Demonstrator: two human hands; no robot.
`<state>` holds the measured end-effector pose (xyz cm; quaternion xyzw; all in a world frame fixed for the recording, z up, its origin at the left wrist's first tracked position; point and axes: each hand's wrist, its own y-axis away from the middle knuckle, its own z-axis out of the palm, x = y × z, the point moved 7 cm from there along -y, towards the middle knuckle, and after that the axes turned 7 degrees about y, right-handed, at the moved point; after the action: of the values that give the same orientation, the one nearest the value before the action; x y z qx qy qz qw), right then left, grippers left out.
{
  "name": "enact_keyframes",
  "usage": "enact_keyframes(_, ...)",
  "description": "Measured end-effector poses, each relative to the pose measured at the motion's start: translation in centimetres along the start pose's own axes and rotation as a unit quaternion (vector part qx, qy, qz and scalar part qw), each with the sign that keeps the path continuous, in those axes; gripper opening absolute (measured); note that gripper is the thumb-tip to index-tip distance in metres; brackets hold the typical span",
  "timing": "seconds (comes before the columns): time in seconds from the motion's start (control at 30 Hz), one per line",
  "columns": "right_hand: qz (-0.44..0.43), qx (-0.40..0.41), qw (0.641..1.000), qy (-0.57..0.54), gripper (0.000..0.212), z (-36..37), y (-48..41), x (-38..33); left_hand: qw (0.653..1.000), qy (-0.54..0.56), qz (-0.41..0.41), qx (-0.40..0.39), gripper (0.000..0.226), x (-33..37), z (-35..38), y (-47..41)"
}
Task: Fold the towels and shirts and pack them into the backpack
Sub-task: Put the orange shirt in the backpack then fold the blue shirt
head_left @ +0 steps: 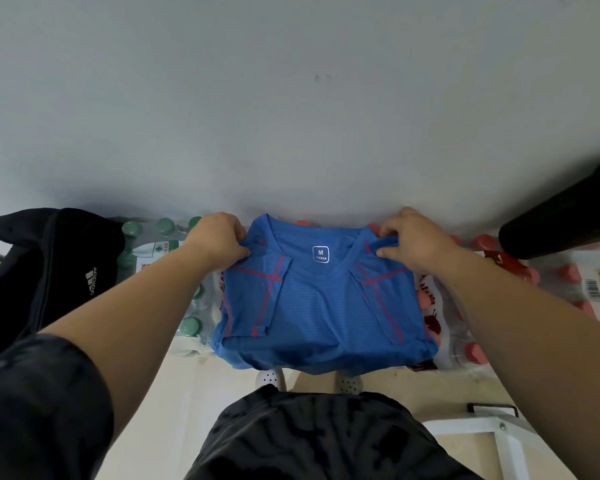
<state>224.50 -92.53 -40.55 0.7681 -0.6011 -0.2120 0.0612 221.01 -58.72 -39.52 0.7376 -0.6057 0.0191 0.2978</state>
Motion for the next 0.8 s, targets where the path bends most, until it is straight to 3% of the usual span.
enact_keyframes(0.1, 0.016, -0.015, 1.0, -0.001, 0.022, 0.0, -0.1, 0.1, 1.0, -0.014, 0.015, -0.007, 0.017, 0.3, -0.2, 0.1)
enact_keyframes(0.27, -0.003, -0.029, 1.0, 0.012, 0.048, -0.3, 0.8, -0.2, 1.0, 0.0, 0.03, 0.003, 0.015, 0.1, -0.7, 0.6)
enact_keyframes(0.33, -0.019, -0.04, 0.998, 0.038, 0.05, -0.4, 1.0, -0.4, 1.0, 0.02, 0.023, 0.0, 0.029, -0.2, -1.0, 0.8)
enact_keyframes(0.4, -0.057, -0.062, 0.989, 0.12, 0.035, -0.5, 1.4, -1.0, 1.0, 0.016, 0.015, -0.022, 0.045, 0.0, -1.0, 1.1)
enact_keyframes(0.47, -0.091, -0.074, 0.966, 0.229, 0.019, -0.6, 1.8, -1.7, 0.998, -0.024, 0.01, -0.05, 0.029, 0.2, -1.0, 1.3)
enact_keyframes(0.53, -0.113, -0.074, 0.944, 0.3, 0.022, -0.5, 2.2, -2.3, 0.996, -0.07, 0.01, -0.056, 0.012, 0.4, -1.1, 1.4)
enact_keyframes(0.67, -0.092, -0.009, 0.942, 0.322, 0.014, -1.9, 2.5, -2.7, 0.993, -0.109, 0.036, -0.02, 0.007, 1.0, -2.1, 1.6)
enact_keyframes(0.8, -0.103, 0.129, 0.929, 0.332, 0.011, -5.8, 3.0, -3.7, 0.986, -0.115, 0.084, 0.085, 0.01, 2.6, -5.2, 1.8)
